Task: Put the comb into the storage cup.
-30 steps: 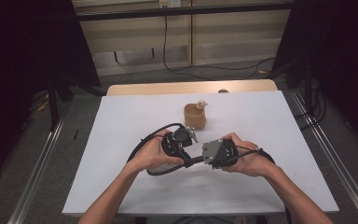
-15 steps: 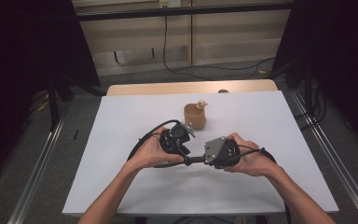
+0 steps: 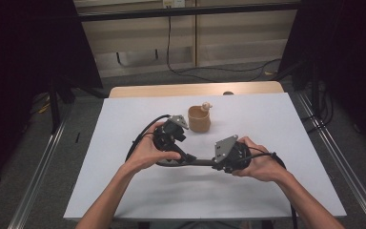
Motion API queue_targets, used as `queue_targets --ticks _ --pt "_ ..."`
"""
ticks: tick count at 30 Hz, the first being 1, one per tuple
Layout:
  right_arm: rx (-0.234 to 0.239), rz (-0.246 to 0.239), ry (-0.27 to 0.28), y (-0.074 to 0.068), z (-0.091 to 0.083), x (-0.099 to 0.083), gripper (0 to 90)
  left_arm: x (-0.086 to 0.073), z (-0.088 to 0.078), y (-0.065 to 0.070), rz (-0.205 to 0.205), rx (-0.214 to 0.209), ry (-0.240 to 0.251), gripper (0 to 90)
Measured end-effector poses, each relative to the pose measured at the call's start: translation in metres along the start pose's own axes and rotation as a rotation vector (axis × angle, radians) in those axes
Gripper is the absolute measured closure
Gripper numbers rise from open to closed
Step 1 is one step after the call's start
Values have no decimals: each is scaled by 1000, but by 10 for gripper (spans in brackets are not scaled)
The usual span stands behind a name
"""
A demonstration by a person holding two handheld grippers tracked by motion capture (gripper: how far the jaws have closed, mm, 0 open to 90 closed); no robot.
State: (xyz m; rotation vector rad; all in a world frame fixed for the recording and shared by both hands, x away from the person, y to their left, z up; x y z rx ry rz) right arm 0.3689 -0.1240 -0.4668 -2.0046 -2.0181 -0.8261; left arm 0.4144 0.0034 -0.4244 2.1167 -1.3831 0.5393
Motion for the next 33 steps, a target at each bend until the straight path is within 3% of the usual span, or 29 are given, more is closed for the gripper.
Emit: queue_targets --ticks 4,8,17,24,27,33 --pt "-4 30 2 1 -2 -3 727 3 -10 -2 -20 -1 98 64" --pt "-6 67 5 0 -3 -6 727 7 -21 -4 -45 24 184 53" --pt "-16 145 34 0 -8 -13 726 1 -31 -3 -29 65 225 59" --pt "-22 232 54 -3 -11 -21 726 -2 -37 0 -33 85 270 55" --pt "-38 262 72 -3 -15 -22 726 -2 -43 -1 -38 120 327 60" --pt "-54 313 104 -3 -17 -27 726 -9 -50 -1 -35 130 366 58"
Point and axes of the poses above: each handheld gripper's, and its own axes: z roughly forward along the jaws, x roughly out of its top, y roughly to its right, the point moved 9 cm from there along z, roughly forward along the jaws, and after that the axes turned 6 degrees about -z, right-handed, at the moved point
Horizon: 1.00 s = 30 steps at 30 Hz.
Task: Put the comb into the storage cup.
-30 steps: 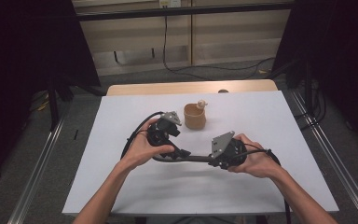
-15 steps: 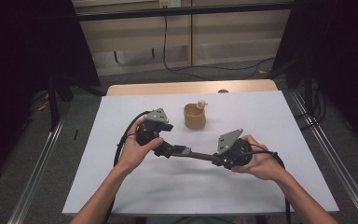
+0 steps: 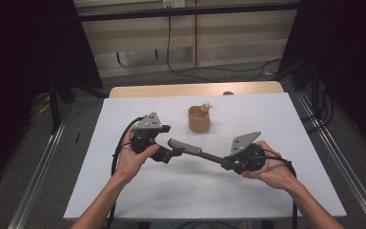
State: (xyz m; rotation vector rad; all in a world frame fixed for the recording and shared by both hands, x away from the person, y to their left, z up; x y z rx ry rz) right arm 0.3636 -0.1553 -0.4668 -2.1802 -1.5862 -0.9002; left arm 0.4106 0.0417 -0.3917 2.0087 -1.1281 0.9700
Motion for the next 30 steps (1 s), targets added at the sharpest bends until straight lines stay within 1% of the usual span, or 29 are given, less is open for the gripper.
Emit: queue_targets --ticks 2,4,5,6,7,8,10,11,12,14,15,16,17,18,20,22,23,25,27,28,29,30 --pt "-14 24 22 2 0 -1 727 -3 -4 -1 0 16 1 58" --pt "-26 31 32 2 0 -2 726 -4 -6 0 -6 15 12 57" --pt "-33 44 35 3 0 -3 727 -5 -8 -1 -1 24 8 58" --pt "-42 60 43 3 -1 -4 727 -7 -9 -3 -4 40 -1 60" --pt "-47 66 54 3 -1 -4 727 -9 -11 -5 -7 60 -3 61" --pt "-51 74 66 4 -2 -5 727 -9 -12 -6 -17 67 7 61" --pt "-53 94 97 4 -4 -6 726 -12 -15 -8 -25 67 13 61" --pt "-55 108 110 3 -4 -6 727 -14 -15 -9 -27 73 13 61" --pt "-65 120 119 4 -4 -7 727 -16 -16 -9 -30 76 11 61" --pt "-66 135 141 3 -4 -8 727 -19 -16 -9 -29 81 14 61" --pt "-70 140 147 3 -4 -9 727 -20 -16 -8 -37 81 19 61" --pt "-65 145 157 2 -4 -9 727 -21 -16 -8 -34 93 38 62" --pt "-71 150 169 2 -4 -8 727 -22 -17 -8 -38 104 55 65" --pt "-71 153 176 1 -4 -9 727 -24 -17 -8 -37 106 52 68" --pt "-74 151 172 -1 -4 -9 726 -27 -18 -5 -56 100 77 69" --pt "-70 158 191 -2 -4 -9 727 -29 -20 -3 -61 97 102 69" --pt "-74 160 203 -2 -4 -8 727 -31 -20 -3 -57 104 109 68" --pt "-74 179 231 -1 -5 -8 726 -33 -21 -2 -66 107 129 68" --pt "-91 194 270 1 -5 -7 726 -38 -20 -5 -51 147 118 69" --pt "-87 205 288 1 -5 -7 727 -40 -20 -5 -50 152 123 68" --pt "-90 209 302 1 -5 -7 726 -42 -20 -4 -59 144 126 68" --pt "-94 217 316 1 -5 -7 727 -44 -20 -4 -60 139 128 68"
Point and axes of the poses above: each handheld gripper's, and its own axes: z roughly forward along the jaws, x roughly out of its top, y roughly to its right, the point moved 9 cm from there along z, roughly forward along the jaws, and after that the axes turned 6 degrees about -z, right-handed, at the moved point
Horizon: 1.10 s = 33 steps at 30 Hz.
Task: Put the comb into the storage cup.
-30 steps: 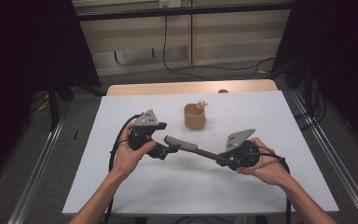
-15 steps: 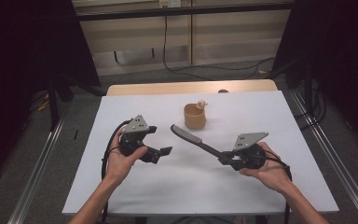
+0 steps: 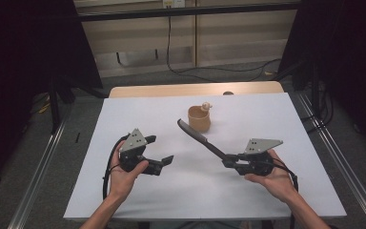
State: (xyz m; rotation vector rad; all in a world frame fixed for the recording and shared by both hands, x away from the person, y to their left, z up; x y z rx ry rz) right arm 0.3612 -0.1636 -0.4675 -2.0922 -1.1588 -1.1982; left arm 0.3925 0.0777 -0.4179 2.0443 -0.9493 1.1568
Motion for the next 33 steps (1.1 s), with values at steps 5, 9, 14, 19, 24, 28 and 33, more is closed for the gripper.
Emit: queue_targets --ticks 5,9,14,19,24,28,33 --pt "2 25 49 -1 1 -1 726 -6 0 0 -11 -8 17 67" --pt "-10 33 92 -1 -1 1 726 -9 -1 0 -18 -8 37 59" --pt "-17 44 147 -1 -2 4 726 -7 0 1 -54 -25 72 48" --pt "-26 49 189 0 -4 7 726 -7 1 4 -37 -24 79 47" --pt "-27 61 234 0 -5 9 726 -8 4 6 -18 -7 83 31" --pt "-24 29 286 0 -7 14 726 -7 6 9 -9 -18 87 32" --pt "-5 17 345 -3 -11 21 726 -6 7 16 19 -30 91 36"
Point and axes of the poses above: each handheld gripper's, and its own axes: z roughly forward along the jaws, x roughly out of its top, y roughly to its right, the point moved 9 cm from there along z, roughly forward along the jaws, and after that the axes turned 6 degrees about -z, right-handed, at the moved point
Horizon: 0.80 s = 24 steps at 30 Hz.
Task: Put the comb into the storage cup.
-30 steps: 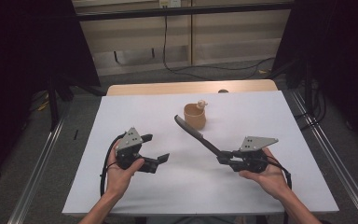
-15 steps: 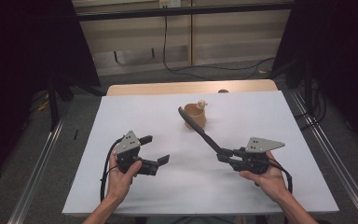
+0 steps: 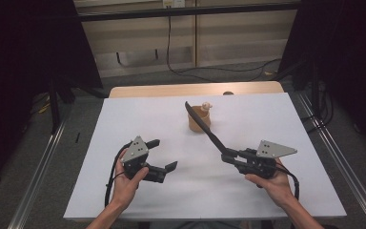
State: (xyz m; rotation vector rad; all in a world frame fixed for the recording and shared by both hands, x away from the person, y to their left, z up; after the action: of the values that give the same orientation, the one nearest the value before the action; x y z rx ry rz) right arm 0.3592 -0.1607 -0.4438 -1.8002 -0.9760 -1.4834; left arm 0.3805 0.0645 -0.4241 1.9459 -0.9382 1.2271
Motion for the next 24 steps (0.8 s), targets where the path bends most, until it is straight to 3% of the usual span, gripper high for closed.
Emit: queue_targets --ticks 7,12,15,18,22,24 --pt "14 3 25 -4 1 3 726 3 9 7 19 -18 35 49" --pt "21 -9 25 -6 2 3 726 5 17 16 -24 -88 52 61" --pt "27 -9 26 -8 3 4 726 7 24 23 -19 -93 46 61" --pt "29 -5 31 -8 3 4 726 9 31 31 -57 -137 39 62" --pt "38 -1 21 -10 4 3 726 11 36 36 -36 -152 38 61" --pt "38 2 25 -10 5 3 726 13 38 40 -49 -181 48 57"
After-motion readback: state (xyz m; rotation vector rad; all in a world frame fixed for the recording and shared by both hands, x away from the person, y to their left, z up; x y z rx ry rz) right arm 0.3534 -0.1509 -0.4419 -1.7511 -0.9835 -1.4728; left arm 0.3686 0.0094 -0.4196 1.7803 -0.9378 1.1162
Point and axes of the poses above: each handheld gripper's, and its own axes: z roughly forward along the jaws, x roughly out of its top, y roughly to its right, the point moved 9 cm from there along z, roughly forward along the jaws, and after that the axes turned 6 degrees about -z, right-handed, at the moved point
